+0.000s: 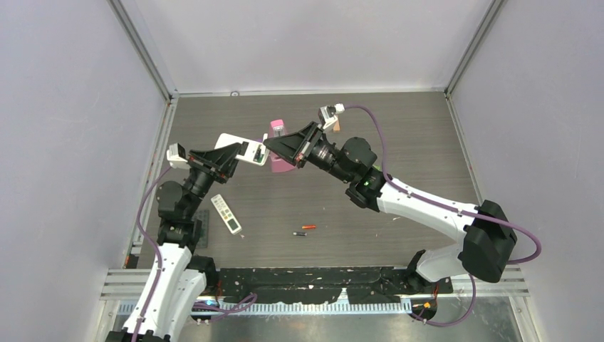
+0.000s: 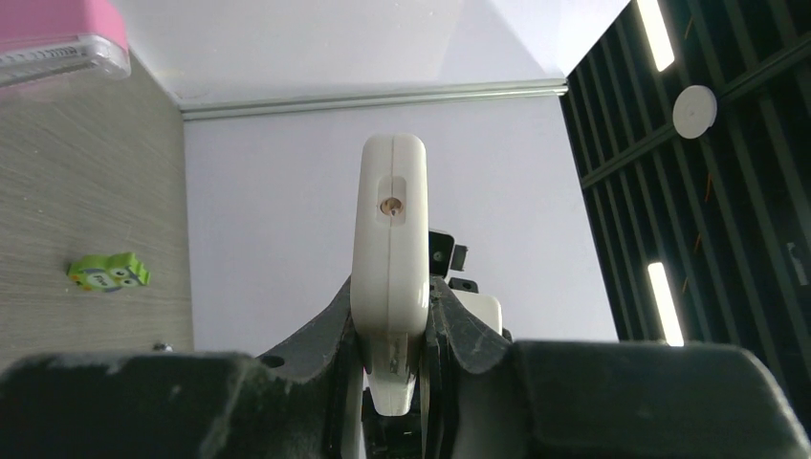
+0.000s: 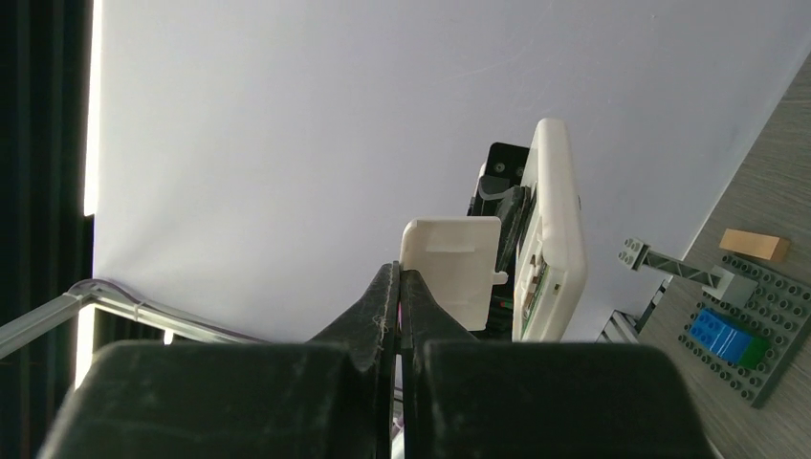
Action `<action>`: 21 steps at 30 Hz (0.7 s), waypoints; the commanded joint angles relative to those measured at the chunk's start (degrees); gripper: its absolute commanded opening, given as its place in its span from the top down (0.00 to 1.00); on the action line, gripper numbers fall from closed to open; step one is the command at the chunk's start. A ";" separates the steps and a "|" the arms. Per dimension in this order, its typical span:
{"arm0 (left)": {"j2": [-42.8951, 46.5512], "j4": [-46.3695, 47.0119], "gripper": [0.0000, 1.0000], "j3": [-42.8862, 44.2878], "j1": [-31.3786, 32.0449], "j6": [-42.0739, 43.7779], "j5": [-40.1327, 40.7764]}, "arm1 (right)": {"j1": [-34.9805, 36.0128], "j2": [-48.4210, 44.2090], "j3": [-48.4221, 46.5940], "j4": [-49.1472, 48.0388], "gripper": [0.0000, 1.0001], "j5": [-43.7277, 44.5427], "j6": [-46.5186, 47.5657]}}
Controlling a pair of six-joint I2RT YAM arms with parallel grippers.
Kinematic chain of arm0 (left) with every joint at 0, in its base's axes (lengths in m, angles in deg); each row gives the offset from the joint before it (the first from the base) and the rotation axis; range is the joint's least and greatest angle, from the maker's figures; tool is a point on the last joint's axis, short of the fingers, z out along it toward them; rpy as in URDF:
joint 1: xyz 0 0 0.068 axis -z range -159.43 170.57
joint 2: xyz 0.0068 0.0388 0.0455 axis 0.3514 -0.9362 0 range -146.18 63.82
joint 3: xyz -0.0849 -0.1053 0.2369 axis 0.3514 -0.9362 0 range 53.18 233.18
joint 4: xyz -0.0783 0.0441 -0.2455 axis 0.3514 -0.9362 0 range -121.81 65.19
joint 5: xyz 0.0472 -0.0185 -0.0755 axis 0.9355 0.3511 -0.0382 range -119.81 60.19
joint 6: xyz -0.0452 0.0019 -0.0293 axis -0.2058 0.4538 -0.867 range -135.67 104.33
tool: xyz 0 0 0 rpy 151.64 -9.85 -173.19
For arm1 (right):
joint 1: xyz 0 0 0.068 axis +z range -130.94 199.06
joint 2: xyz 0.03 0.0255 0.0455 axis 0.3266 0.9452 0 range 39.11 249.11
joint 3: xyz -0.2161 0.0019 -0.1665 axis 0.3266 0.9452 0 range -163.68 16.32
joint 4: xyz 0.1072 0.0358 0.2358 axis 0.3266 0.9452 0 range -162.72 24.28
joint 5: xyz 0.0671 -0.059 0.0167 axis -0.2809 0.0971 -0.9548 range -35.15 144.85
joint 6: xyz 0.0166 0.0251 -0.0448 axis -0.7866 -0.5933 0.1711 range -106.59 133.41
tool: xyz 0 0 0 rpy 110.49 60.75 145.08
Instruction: Load the batteries into the remote control
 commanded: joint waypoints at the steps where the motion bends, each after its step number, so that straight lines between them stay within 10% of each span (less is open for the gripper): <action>1: 0.93 3.16 1.00 0.22 0.58 -2.30 1.56 | 0.79 -0.36 -2.94 -2.41 0.94 1.87 -1.00; 21: 1.96 2.85 1.00 -1.19 1.56 -2.81 1.93 | 2.84 2.11 -5.79 3.00 0.95 0.86 -1.30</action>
